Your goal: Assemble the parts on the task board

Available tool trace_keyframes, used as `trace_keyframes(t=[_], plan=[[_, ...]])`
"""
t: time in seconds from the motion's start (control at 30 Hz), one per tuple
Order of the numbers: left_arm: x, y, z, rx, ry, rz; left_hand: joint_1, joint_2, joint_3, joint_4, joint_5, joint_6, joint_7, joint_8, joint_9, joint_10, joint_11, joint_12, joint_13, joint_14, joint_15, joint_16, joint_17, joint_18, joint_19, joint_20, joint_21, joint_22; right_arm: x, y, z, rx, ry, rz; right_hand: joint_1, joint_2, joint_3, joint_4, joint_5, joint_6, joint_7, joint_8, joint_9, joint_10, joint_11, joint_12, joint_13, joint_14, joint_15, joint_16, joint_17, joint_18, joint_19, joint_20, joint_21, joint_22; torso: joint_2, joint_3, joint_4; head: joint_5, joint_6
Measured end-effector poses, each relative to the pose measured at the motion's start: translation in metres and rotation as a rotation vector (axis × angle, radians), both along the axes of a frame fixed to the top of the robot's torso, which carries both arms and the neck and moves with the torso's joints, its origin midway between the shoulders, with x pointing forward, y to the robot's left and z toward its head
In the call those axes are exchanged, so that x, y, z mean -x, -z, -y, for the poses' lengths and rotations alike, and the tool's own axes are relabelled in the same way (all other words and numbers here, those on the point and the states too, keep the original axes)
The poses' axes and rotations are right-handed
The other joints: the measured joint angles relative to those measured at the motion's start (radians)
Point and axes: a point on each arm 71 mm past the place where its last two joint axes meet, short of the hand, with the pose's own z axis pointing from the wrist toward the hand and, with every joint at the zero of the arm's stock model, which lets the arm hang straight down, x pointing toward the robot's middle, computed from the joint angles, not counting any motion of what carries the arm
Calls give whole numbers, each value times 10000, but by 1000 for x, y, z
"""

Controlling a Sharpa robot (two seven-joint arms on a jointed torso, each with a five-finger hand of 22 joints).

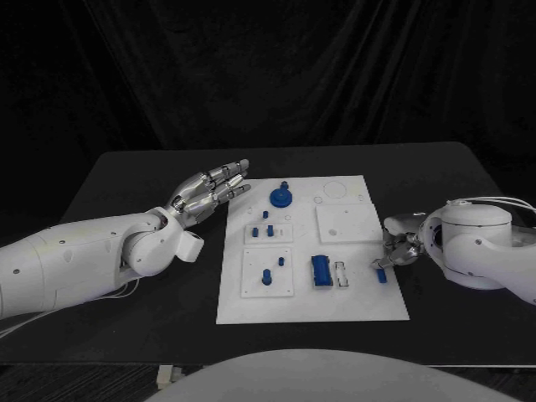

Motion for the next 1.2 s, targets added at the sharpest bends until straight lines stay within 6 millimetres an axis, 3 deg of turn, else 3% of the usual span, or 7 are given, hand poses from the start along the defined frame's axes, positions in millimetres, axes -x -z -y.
trace_keyframes(t=[0.23, 0.3, 0.37, 0.4, 0.57, 0.67, 1.2], plan=[[0, 0, 1, -2, 21, -18, 0, 0, 0, 0, 0, 0, 0, 39, 0, 0, 0, 0, 0, 0, 0, 0, 1, -1, 0, 0, 0, 0, -1, 1, 1, -170, 168, 66, 531, -129, 294, -490, 323, -32, 6, 0, 29, 20, 126, 0, -1, 8, 149, -55, 0, 146, 28, 116, -492, -1, 2, 0, 0, 11, 0], [0, 0, 1, -1, 31, -23, 0, 0, 0, 0, 0, 0, 0, 39, 0, 0, 0, 0, 0, 0, 0, 0, 1, 0, 0, 0, 0, 0, -1, 2, 1, -249, 244, 36, 870, -100, 472, -751, 418, -321, 177, 0, 1482, 20, 197, 0, -1, 8, 149, -55, 0, 145, 28, 116, -558, 0, 2, 0, 0, 18, 0], [0, 0, 2, 0, 42, -28, 0, 0, 0, 0, 0, 0, 0, 39, 0, 0, 0, 0, 0, 0, 0, 0, 1, -1, 0, 0, 0, 0, -1, 3, 1, -362, 344, -32, 1070, -65, 630, -944, 551, -812, 290, -498, 4401, 19, 198, 0, -1, -27, 184, -55, -1, 145, 7, 136, -569, 0, 2, 0, 0, 22, 0], [0, 0, 2, 0, 45, -31, 0, 0, 0, 0, 0, 0, 0, 39, 0, 0, 0, 0, 0, 0, 0, 0, 1, 0, 0, 0, 0, 0, -1, 3, 1, -411, 394, -49, 1178, -69, 705, -1040, 650, -816, 292, -579, 4563, 20, 198, 0, -1, -27, 184, -55, 0, 144, -7, 151, -606, -1, 3, 0, 0, 22, 0], [0, 0, 2, -4, 57, -44, 0, 0, 0, 0, 0, 0, 0, 39, 0, 0, 0, 0, 0, 0, 0, 0, 2, -1, 0, 0, 0, -1, -1, 4, 3, -681, 674, -155, 1402, -108, 1093, -1428, 978, -597, 206, -669, 4582, 20, 198, 0, -1, -27, 185, -106, -1, 143, -7, 151, -743, -1, 3, 0, 0, 23, 0], [0, 1, 2, -7, 61, -51, 0, 0, 0, 0, 0, 0, 0, 39, 0, 27, 27, 0, 0, 0, 0, 0, 2, 0, 0, 0, 0, -1, -2, 4, 4, -846, 843, -215, 1432, -114, 1444, -1627, 552, -322, 133, -585, 4564, 15, 194, 0, -1, -28, 189, -128, -1, 143, -7, 151, -823, -1, 4, 0, 0, 27, 0], [0, 1, 2, -12, 72, -66, 0, 0, 0, 0, 0, 0, 0, 39, 0, 26, 26, 0, 0, 0, 0, 0, 3, 0, 0, 0, 0, -1, 0, 5, 4, -1395, 1303, -430, 1428, -118, 1892, -1643, 308, 52, -32, -315, 2555, -12, 48, 0, -3, 27, 93, -201, -1, 297, -6, 78, -1093, 6, 1, 1, 0, 55, 0]])
